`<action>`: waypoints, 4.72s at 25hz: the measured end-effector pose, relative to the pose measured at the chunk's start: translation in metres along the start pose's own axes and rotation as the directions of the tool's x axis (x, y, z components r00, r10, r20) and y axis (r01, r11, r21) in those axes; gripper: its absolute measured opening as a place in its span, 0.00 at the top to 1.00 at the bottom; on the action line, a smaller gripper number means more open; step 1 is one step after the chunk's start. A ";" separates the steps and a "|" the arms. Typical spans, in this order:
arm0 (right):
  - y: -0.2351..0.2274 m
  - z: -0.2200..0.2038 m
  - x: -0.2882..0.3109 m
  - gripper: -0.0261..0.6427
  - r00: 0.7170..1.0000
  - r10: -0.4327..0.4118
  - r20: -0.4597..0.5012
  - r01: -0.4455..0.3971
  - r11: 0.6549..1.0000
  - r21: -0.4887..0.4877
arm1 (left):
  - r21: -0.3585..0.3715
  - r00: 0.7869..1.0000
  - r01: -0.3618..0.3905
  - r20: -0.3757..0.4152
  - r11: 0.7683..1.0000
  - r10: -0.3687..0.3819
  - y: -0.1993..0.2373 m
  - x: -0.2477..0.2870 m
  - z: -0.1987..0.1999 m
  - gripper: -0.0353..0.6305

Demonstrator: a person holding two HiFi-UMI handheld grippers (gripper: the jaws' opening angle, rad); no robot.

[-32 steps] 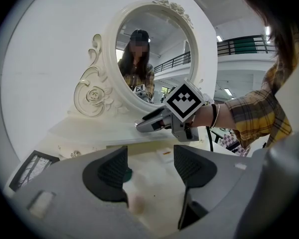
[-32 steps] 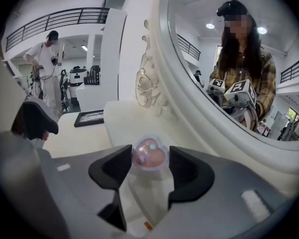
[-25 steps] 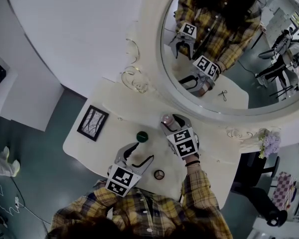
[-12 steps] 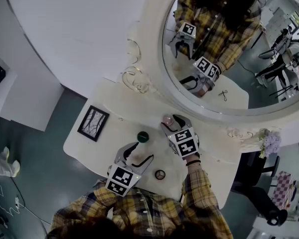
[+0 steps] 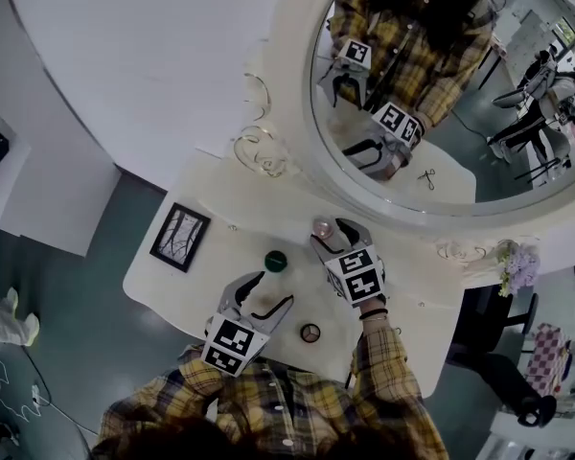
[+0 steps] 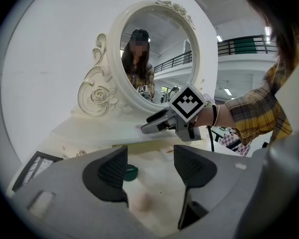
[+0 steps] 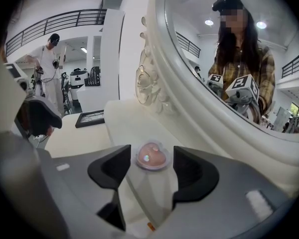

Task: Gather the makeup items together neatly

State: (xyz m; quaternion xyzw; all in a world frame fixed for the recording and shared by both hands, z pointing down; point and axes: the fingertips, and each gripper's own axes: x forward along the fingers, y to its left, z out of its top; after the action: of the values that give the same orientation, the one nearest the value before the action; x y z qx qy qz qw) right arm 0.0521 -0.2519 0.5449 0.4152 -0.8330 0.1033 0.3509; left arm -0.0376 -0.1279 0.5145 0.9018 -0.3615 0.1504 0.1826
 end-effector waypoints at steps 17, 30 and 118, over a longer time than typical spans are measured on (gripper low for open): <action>0.031 -0.039 -0.102 0.47 0.994 -0.008 0.110 -0.012 0.983 0.181 | -0.029 1.000 -0.029 -0.007 0.999 0.029 -0.020 -0.013 -0.012 0.53; 0.125 -0.129 -0.111 0.43 0.990 0.137 0.015 -0.136 0.954 0.267 | -0.027 0.999 -0.048 -0.010 0.998 0.048 -0.035 -0.016 -0.022 0.53; -0.059 -0.060 -0.053 0.64 0.996 -0.094 0.003 0.094 0.995 0.023 | -0.003 0.998 -0.052 -0.038 0.999 0.052 -0.040 0.037 -0.007 0.53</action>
State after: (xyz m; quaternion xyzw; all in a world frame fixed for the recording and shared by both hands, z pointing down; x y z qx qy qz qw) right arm 0.1484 -0.2283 0.5464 0.4583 -0.8118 0.0953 0.3490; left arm 0.0154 -0.1196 0.5268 0.8889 -0.3815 0.1713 0.1870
